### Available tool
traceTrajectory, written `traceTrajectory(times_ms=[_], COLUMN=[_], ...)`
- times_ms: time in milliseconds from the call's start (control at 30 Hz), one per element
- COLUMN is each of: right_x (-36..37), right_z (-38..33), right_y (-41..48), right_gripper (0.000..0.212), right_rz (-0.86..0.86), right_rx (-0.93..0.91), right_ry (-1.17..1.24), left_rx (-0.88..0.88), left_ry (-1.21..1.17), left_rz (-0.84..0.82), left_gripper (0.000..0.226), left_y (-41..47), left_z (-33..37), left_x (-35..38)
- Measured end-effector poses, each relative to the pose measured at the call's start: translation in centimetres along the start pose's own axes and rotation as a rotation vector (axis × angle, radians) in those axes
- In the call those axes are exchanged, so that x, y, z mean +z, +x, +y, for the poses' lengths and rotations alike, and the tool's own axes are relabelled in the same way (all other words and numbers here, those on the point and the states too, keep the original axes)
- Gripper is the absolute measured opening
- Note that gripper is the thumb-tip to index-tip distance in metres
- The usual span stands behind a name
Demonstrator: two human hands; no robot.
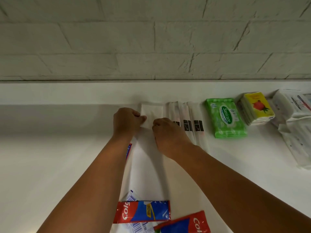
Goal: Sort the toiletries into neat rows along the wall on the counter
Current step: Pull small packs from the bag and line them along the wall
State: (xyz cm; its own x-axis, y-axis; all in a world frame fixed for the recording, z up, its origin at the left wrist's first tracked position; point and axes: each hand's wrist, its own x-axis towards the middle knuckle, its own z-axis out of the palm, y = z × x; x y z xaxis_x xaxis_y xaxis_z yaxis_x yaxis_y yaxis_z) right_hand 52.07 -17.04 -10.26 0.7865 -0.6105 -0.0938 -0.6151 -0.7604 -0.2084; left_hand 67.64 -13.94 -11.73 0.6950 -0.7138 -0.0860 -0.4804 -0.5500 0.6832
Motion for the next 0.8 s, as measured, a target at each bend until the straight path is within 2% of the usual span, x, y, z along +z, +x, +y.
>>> traceTrajectory(times_ms=[300,467,600,800], right_x=[0.0,-1.3,-2.6,-3.6], right_z=[0.1,0.1,-0.2,-2.1], right_y=[0.2,-1.5,-5.1,-11.8], right_gripper=[0.024,0.023,0.027,0.027], right_rz=[0.036,0.141,0.255,0.25], right_rx=[0.005,0.01,0.045,0.116], right_ry=[-0.015,0.025,0.146,0.237], left_rx=[0.018,0.058,0.17,0.349], left_ry=[0.102,0.167,0.166,0.032], left_rz=[0.011,0.034,0.026,-0.107], left_gripper=[0.028,0.041,0.038,0.02], left_y=[-0.1,-0.8,-3.7,-11.8], left_z=[0.1,-0.3,0.2,1.1], left_x=[0.2,-0.8,-2.4,-4.3])
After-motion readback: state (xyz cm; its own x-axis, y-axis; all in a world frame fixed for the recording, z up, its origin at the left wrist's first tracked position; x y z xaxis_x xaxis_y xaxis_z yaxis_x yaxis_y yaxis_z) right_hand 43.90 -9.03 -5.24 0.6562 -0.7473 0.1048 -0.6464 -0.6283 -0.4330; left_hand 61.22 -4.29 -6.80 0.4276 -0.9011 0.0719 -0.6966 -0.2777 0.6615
